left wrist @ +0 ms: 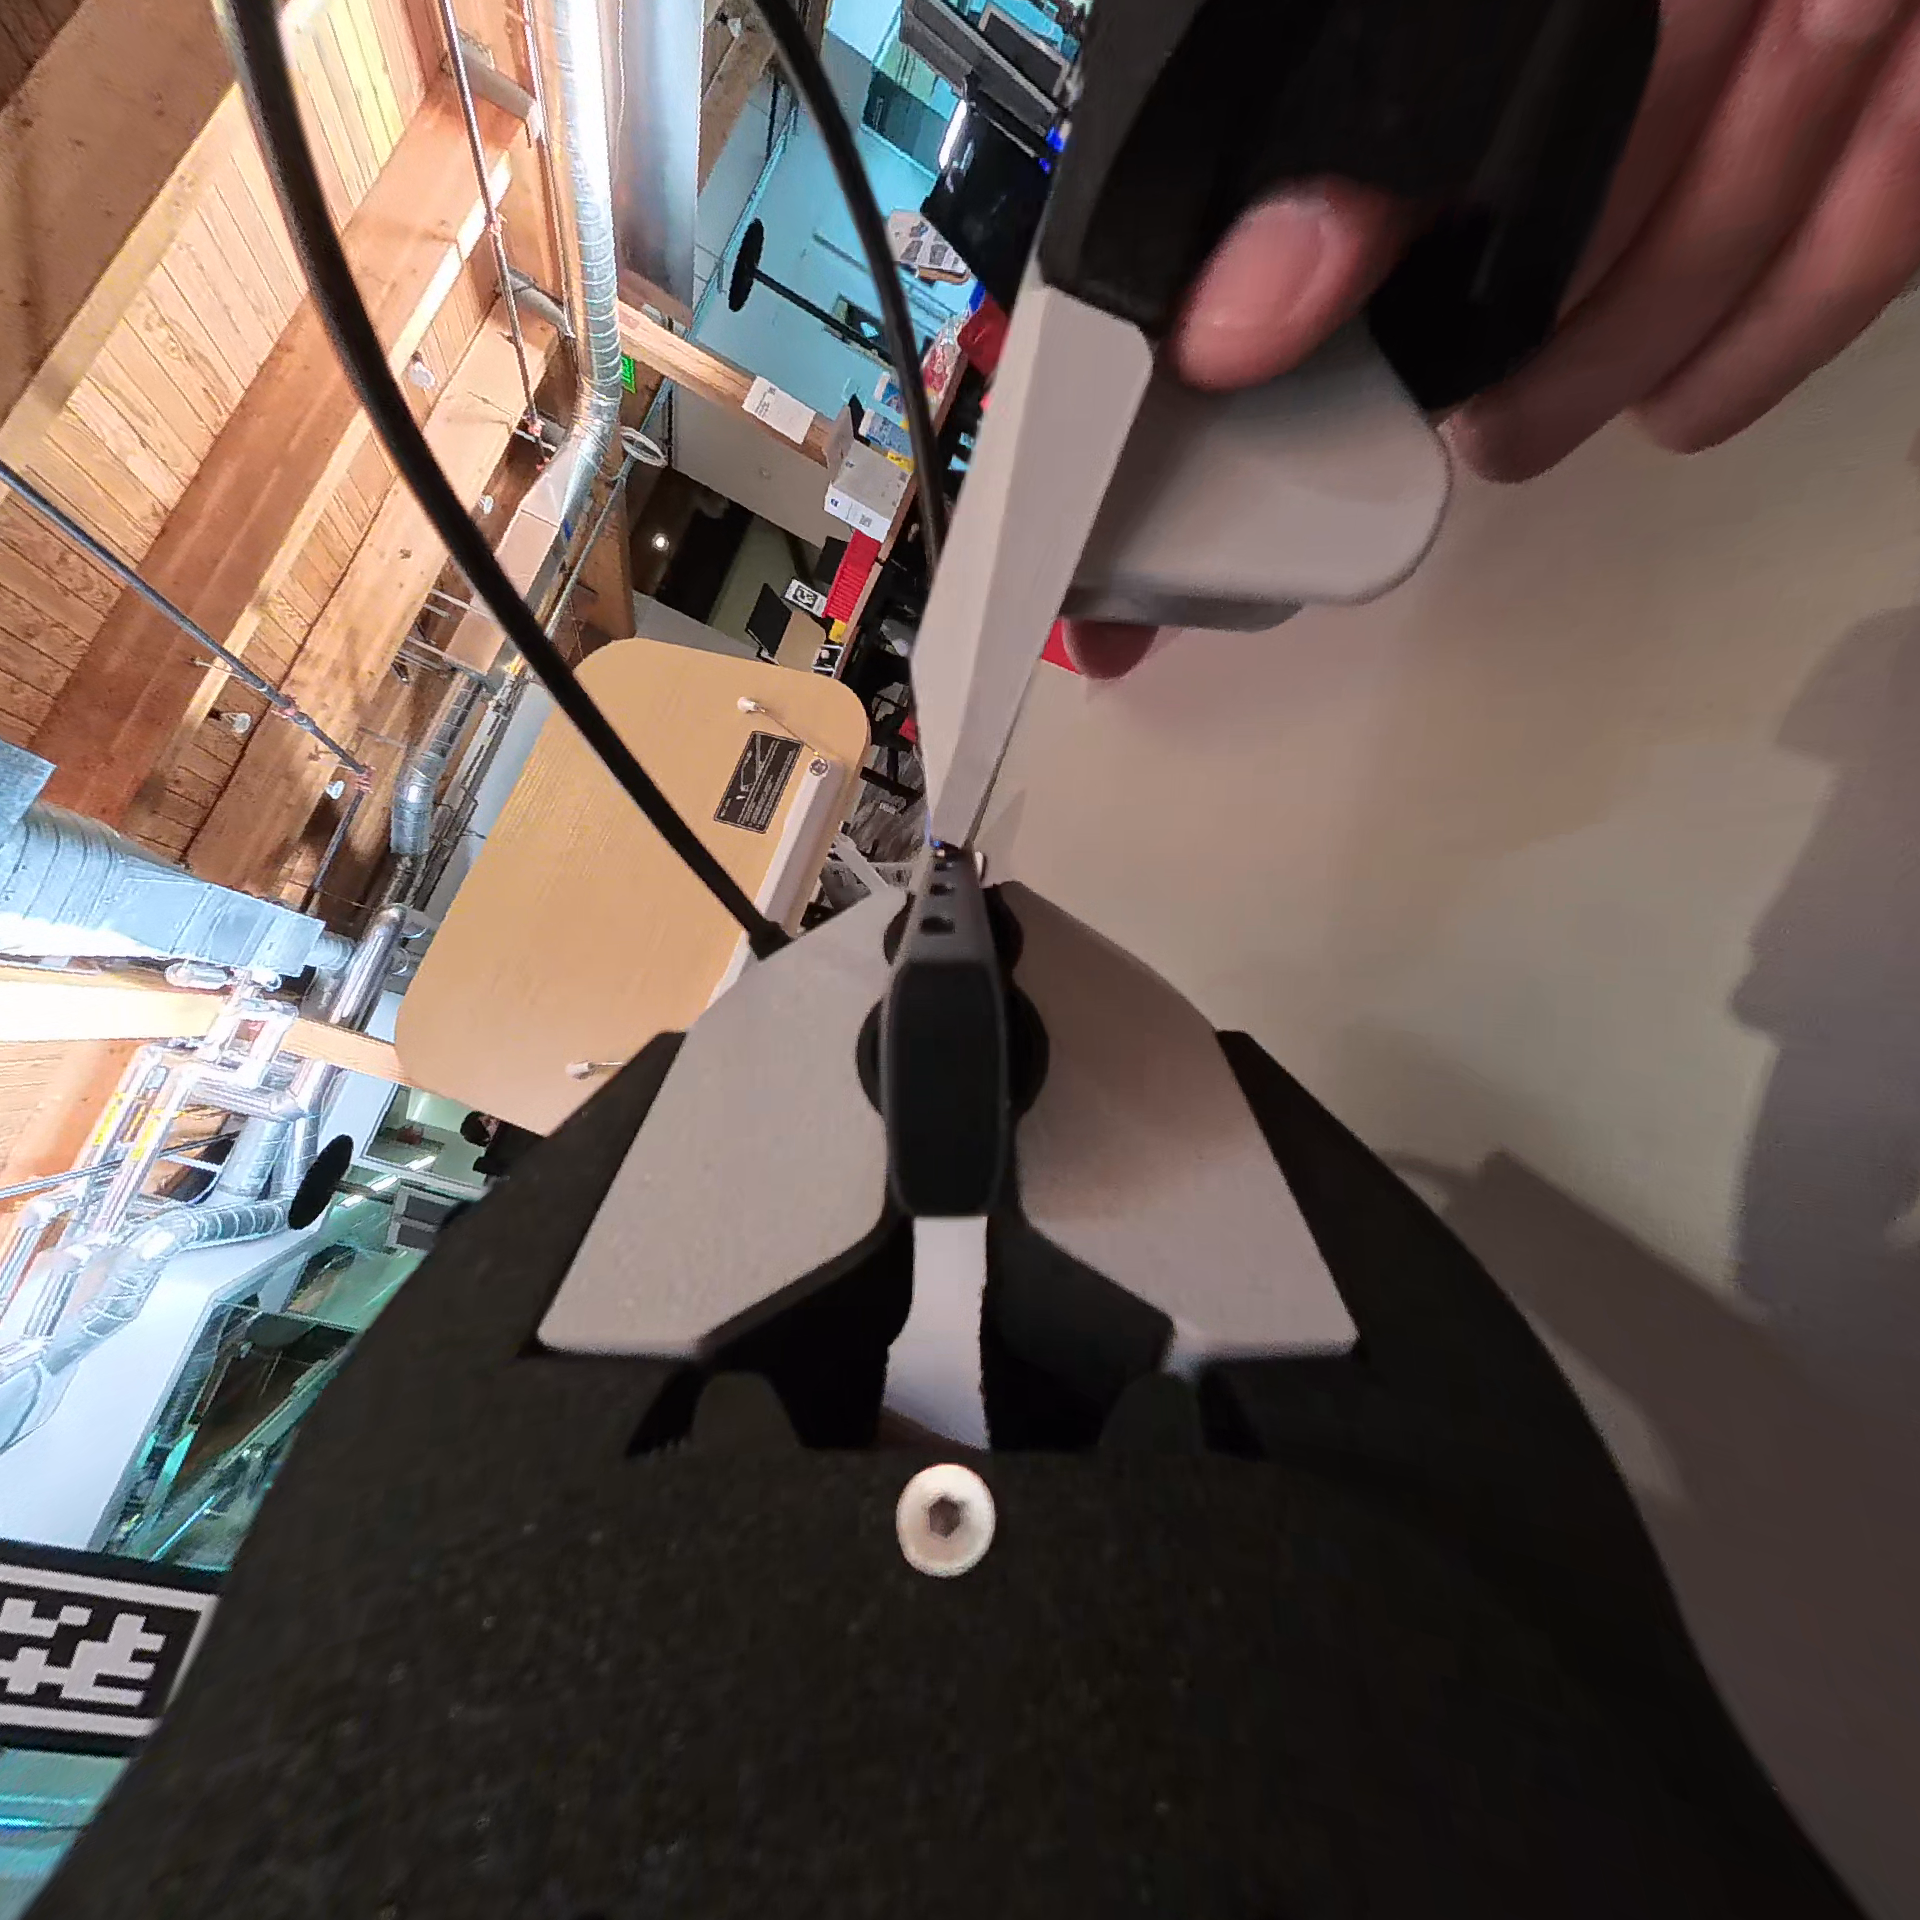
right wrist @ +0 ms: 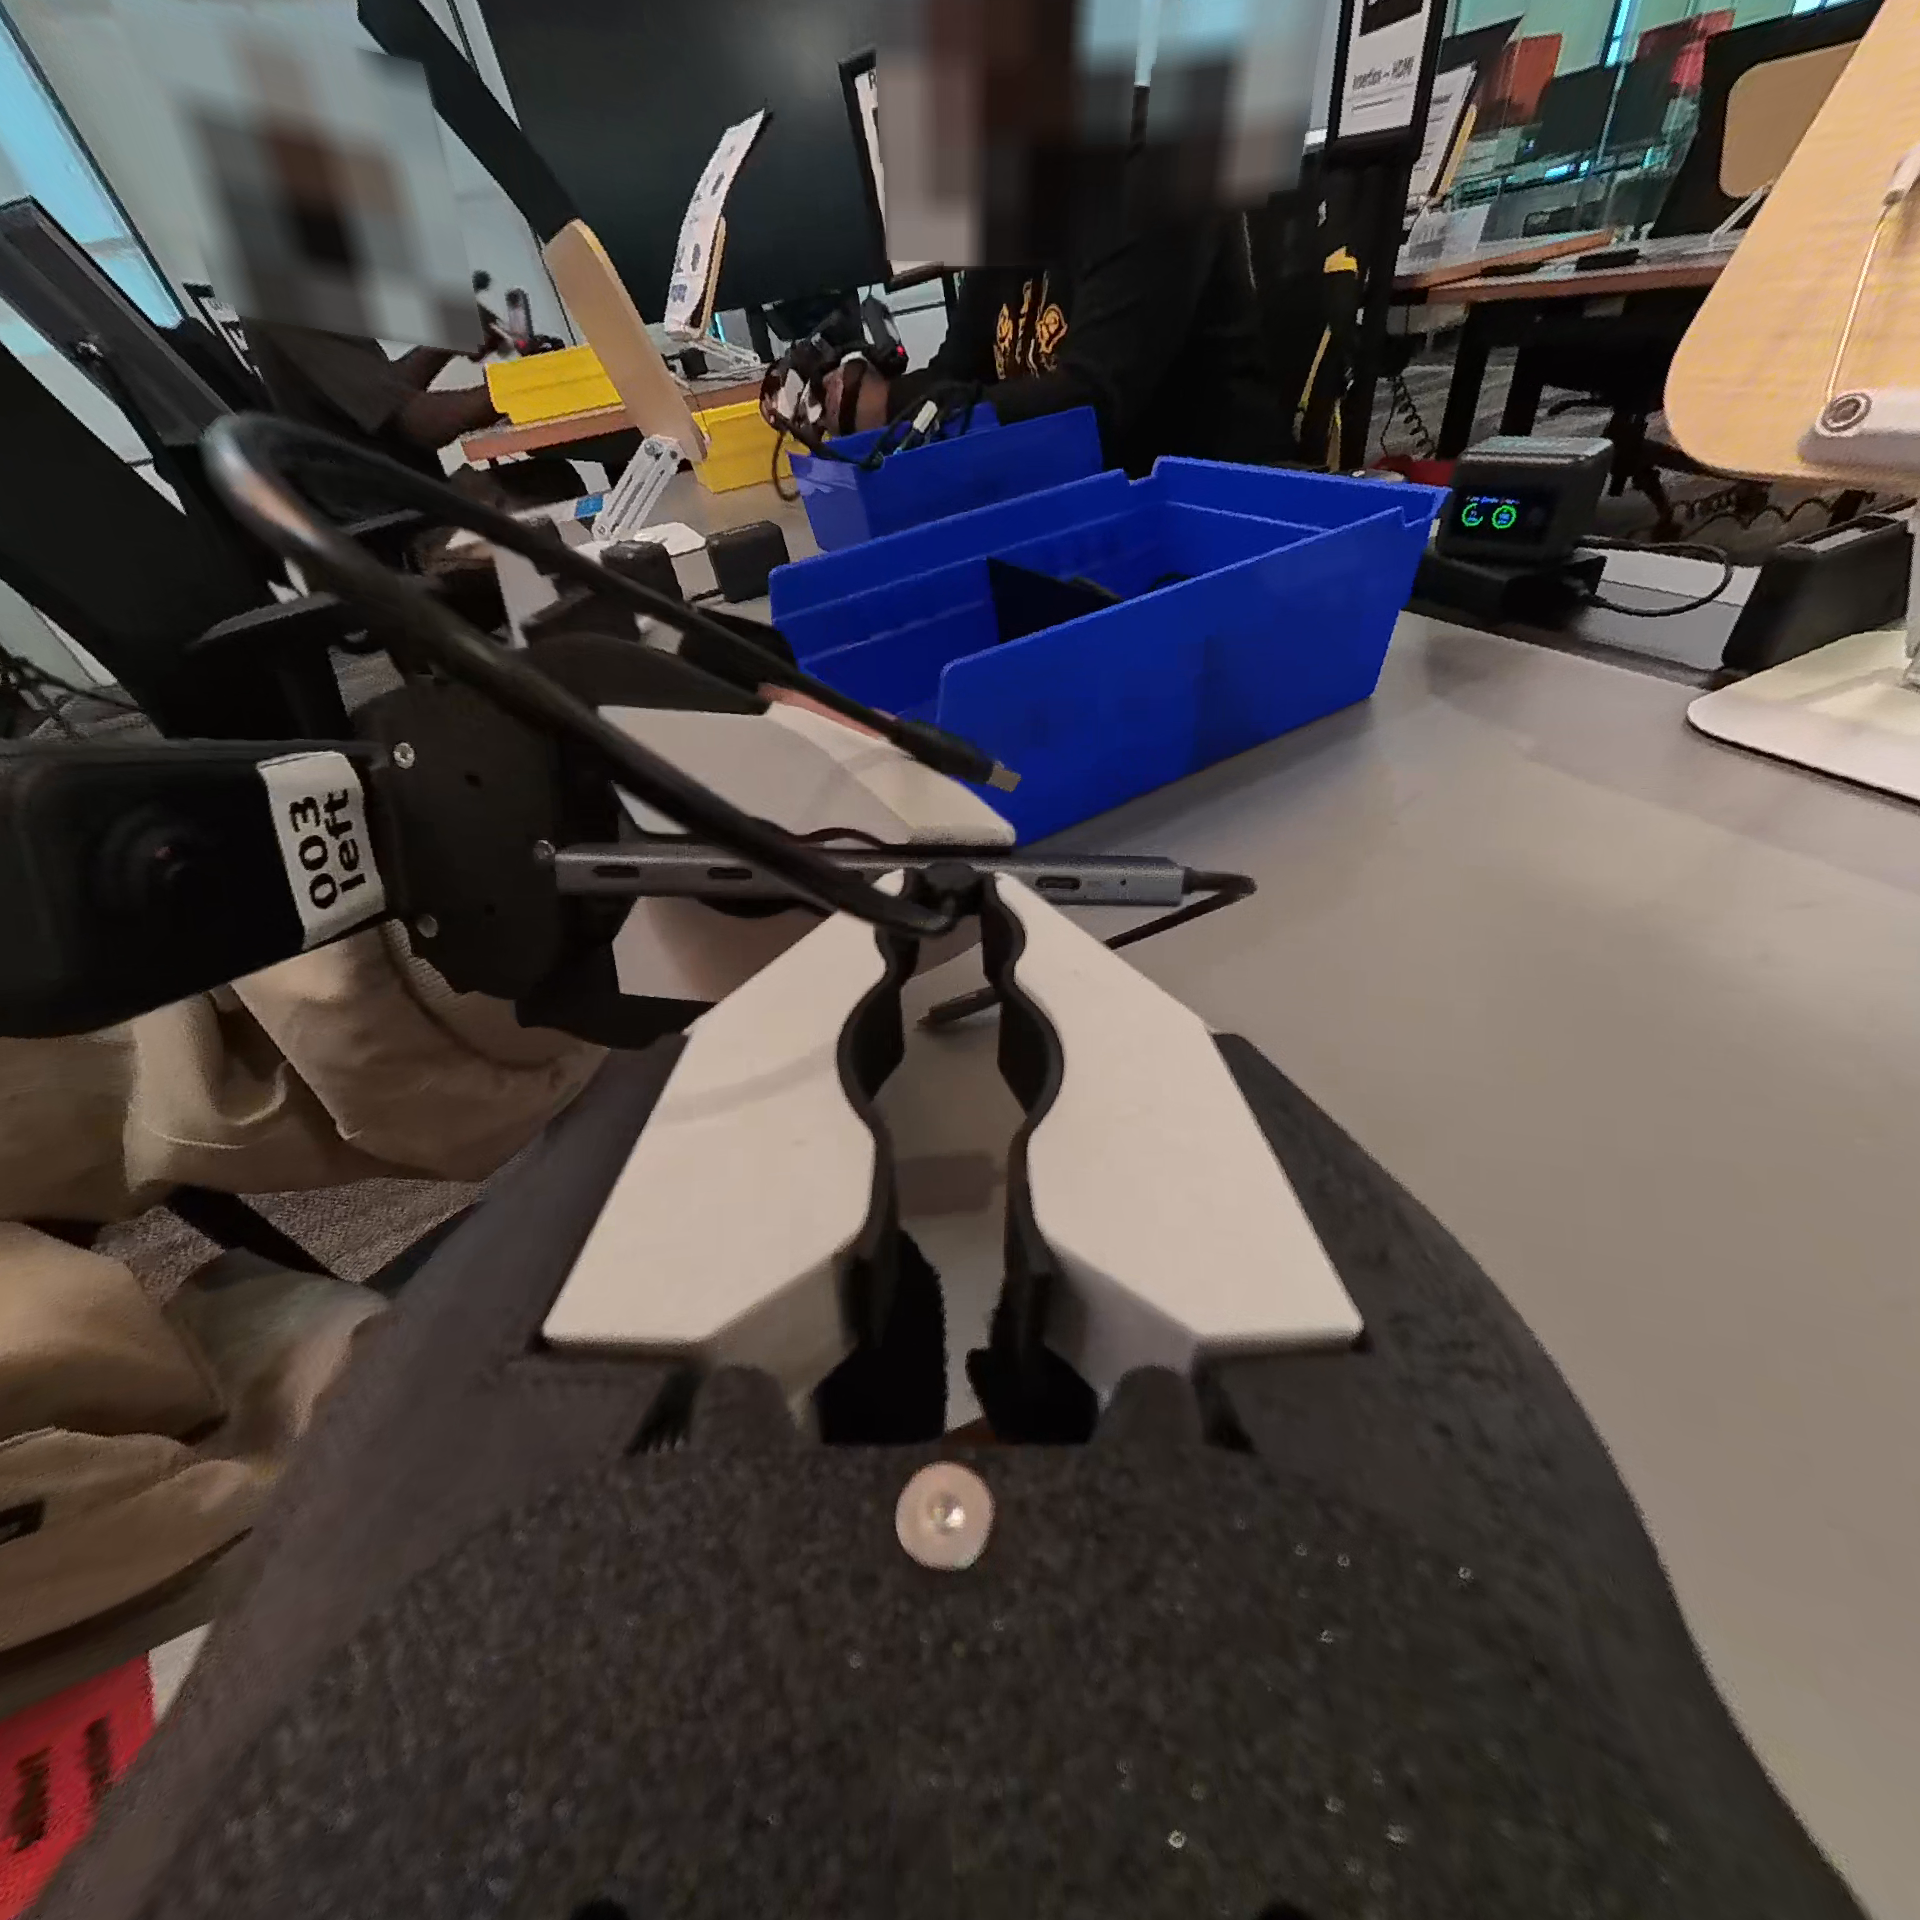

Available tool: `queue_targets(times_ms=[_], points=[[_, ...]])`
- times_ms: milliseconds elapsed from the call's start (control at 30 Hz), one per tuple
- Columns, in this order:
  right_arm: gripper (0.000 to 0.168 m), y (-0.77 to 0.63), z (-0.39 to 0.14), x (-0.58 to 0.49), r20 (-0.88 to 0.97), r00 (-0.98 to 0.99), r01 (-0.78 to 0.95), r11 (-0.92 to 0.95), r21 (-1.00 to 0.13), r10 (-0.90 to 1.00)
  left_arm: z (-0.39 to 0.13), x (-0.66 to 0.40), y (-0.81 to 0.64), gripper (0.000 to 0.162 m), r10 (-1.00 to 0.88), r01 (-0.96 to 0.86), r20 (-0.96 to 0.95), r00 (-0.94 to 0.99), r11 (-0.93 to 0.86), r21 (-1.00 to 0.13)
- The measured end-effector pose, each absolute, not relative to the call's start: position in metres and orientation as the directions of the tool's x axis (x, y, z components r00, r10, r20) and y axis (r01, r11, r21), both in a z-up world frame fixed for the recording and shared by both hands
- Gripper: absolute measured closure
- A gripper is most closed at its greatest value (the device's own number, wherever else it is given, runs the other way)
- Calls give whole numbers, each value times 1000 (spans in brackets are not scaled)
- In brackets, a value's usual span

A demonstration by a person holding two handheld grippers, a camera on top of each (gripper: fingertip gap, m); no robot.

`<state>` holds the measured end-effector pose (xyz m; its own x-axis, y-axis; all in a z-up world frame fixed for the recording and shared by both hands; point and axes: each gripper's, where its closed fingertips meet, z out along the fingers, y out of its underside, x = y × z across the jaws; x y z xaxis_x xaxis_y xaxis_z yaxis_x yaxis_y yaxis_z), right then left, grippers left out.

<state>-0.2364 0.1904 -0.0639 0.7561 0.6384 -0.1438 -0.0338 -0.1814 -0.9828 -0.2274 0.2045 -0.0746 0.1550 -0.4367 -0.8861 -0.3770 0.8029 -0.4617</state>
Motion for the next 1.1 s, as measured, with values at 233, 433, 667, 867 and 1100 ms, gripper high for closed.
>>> queue_targets(times_ms=[233,433,667,867,1100], points=[[159,190,-68,-236,-201,729,-62,-229,-971,654,-78,-230,206,151,-465,-406,-873,149,776,-482],[159,188,-30,-176,-241,747,-152,-195,-969,619,-73,-258,237,152,-491,-459,-839,235,705,-541],[159,199,10,9,37,991,69,-258,-964,129,-80,-234,204,152,-543,-410,-820,178,717,-564],[159,164,23,149,257,917,108,-430,-896,-306,-89,-231,201,152,-544,-427,-828,135,722,-544],[158,152,-102,203,602,782,125,-904,-410,-165,-95,-223,191,152,-531,-434,-844,81,743,-509]])
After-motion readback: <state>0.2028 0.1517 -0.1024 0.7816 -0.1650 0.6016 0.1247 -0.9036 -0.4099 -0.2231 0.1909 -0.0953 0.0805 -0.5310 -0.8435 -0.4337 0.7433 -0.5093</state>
